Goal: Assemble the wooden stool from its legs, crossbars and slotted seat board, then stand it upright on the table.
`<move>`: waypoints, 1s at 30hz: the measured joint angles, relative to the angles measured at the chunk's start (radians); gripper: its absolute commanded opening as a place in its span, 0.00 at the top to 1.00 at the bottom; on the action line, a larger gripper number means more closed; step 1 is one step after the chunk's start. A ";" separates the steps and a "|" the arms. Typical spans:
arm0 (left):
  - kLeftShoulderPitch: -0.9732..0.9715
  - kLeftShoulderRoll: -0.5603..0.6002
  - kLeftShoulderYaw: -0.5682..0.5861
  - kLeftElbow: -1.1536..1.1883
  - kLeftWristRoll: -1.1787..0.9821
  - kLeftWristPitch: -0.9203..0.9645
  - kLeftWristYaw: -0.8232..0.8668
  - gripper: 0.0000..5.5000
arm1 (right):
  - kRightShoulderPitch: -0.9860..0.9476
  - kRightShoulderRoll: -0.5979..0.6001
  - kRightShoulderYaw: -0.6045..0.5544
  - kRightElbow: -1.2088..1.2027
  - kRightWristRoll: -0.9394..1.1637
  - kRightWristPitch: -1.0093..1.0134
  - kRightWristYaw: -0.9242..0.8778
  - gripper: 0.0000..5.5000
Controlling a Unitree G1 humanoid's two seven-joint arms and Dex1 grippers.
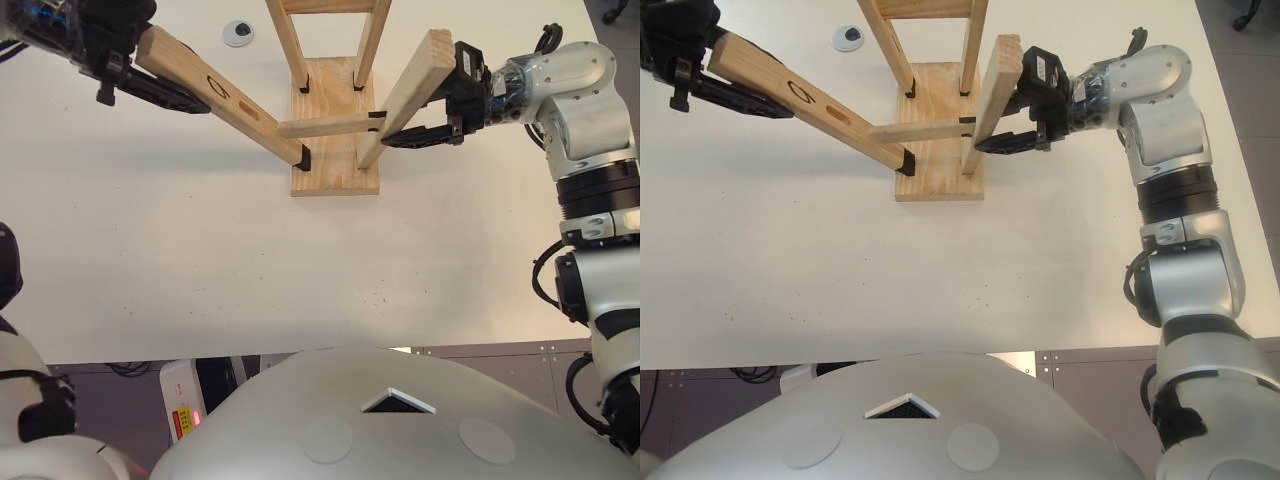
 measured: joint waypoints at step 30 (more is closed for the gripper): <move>0.071 -0.105 0.104 -0.301 0.026 0.258 0.065 0.63 | 0.095 0.004 0.022 -0.106 -0.005 0.098 -0.026 0.33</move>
